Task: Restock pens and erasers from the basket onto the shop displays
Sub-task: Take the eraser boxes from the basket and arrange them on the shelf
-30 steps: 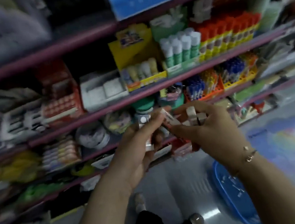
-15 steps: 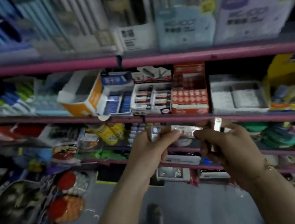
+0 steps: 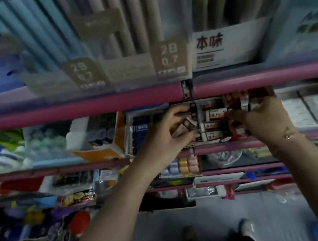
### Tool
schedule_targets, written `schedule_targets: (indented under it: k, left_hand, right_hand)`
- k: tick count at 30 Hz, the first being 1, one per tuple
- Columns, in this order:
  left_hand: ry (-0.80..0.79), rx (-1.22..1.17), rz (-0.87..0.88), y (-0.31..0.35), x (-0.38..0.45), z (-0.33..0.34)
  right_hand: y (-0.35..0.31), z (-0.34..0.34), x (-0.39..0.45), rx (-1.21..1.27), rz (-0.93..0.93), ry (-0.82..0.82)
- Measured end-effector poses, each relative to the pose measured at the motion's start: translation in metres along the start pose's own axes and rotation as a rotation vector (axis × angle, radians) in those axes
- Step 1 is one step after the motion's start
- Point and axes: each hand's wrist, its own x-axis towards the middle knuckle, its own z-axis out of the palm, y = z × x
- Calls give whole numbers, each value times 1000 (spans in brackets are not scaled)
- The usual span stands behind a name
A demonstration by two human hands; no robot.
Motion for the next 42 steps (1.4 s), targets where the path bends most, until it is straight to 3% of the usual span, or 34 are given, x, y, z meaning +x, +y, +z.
schedule_targets:
  k: [8, 12, 15, 27, 33, 35, 38, 42]
  left_hand:
    - [-12, 286, 173, -12, 25, 9]
    - [-32, 453, 206, -17, 24, 12]
    - [-38, 439, 157, -18, 25, 16]
    - [66, 321, 227, -22, 20, 16]
    - [141, 195, 225, -15, 24, 8]
    - [106, 199, 250, -15, 26, 6]
    - [-3, 271, 251, -18, 28, 8]
    - [-67, 326, 289, -18, 30, 14]
  right_hand:
    - [-9, 14, 20, -280, -89, 48]
    - [-8, 24, 31, -599, -249, -134]
    - [-7, 27, 36, -812, -359, -246]
    - [-19, 34, 17, -1108, -498, -116]
    - [-16, 26, 16, -902, -377, -149]
    - [-17, 21, 9, -601, -269, -122]
    - [-22, 16, -3, -106, 11, -291]
    - [-22, 24, -8, -274, 3, -400]
